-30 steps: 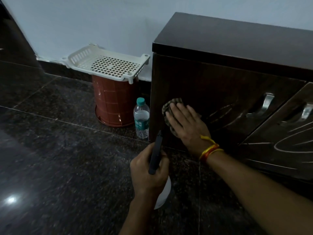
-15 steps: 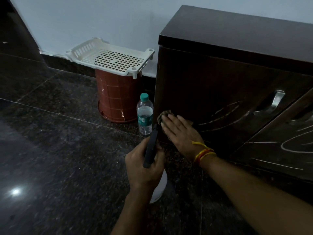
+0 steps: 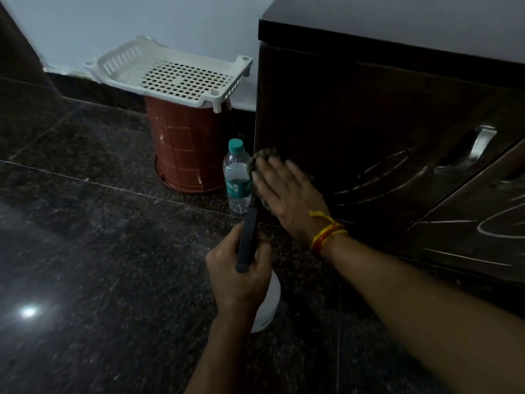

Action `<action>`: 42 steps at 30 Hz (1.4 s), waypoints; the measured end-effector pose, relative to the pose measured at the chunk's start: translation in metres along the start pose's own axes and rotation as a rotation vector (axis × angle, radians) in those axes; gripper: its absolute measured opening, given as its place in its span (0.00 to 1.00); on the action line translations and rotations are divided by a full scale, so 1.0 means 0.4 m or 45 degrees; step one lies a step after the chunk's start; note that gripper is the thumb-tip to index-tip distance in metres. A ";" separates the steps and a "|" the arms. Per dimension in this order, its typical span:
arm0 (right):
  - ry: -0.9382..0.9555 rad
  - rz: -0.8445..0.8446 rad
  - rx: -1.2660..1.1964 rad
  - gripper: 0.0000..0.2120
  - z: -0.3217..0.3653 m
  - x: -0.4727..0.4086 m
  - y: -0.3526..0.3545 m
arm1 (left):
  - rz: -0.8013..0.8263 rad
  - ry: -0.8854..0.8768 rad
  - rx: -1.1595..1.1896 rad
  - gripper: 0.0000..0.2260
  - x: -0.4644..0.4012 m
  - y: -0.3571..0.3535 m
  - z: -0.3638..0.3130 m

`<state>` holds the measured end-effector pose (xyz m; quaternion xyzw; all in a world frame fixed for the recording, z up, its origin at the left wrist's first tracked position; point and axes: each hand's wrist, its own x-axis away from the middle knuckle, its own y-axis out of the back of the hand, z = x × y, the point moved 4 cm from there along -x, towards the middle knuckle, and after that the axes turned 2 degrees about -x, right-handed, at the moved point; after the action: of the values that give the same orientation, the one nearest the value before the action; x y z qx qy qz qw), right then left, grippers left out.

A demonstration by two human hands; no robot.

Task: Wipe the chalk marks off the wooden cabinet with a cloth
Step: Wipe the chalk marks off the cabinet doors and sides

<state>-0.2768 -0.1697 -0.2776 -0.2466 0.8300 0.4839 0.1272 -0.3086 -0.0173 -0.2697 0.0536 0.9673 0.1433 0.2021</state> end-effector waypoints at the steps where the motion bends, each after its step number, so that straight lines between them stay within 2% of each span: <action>1: 0.077 0.126 0.006 0.26 0.022 0.028 -0.032 | 0.001 -0.002 0.007 0.09 0.001 0.003 0.001; 2: 0.127 0.212 0.025 0.27 0.035 0.047 -0.052 | -0.001 0.000 0.009 0.10 0.000 0.006 0.004; 4: 0.152 0.250 0.077 0.27 0.037 0.053 -0.060 | -0.007 0.021 -0.007 0.10 -0.001 0.012 0.019; 10: -0.100 -0.168 0.008 0.22 -0.020 -0.046 0.043 | -0.002 0.067 0.005 0.12 -0.008 0.008 0.035; 12: -0.104 -0.235 -0.002 0.20 -0.015 -0.055 0.045 | -0.004 0.078 0.027 0.12 -0.009 0.006 0.039; 14: -0.071 -0.173 0.008 0.21 -0.001 -0.039 0.013 | -0.008 0.086 0.048 0.12 -0.012 0.007 0.039; 18: 0.179 0.307 -0.023 0.29 0.085 0.060 -0.108 | -0.016 0.079 0.049 0.12 -0.014 0.013 0.034; 20: 0.178 0.417 -0.023 0.29 0.099 0.082 -0.128 | -0.026 0.061 0.023 0.11 -0.020 0.026 0.035; 23: 0.175 0.362 0.044 0.28 0.087 0.065 -0.104 | -0.057 0.055 -0.004 0.11 -0.023 0.037 0.038; 28: -0.038 0.108 -0.008 0.26 0.057 -0.011 -0.034 | -0.057 0.072 0.034 0.11 -0.022 0.014 0.027; 30: 0.040 0.155 -0.004 0.26 0.071 0.003 -0.058 | -0.059 0.068 0.019 0.11 -0.026 0.008 0.022; 35: 0.333 0.641 0.054 0.26 0.139 0.108 -0.165 | -0.036 0.027 0.054 0.09 -0.030 0.010 0.012; 37: 0.382 0.744 0.079 0.26 0.148 0.124 -0.177 | -0.047 0.031 0.050 0.07 -0.029 0.018 0.017; 39: 0.372 0.724 0.079 0.27 0.139 0.129 -0.174 | -0.060 0.027 0.031 0.07 -0.026 0.023 0.019; 42: 0.202 0.504 0.060 0.28 0.094 0.100 -0.131 | -0.056 0.037 0.021 0.09 -0.019 0.021 0.016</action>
<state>-0.2840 -0.1702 -0.3531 -0.1131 0.8807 0.4590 -0.0304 -0.2986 -0.0088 -0.2700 0.0319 0.9722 0.1316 0.1908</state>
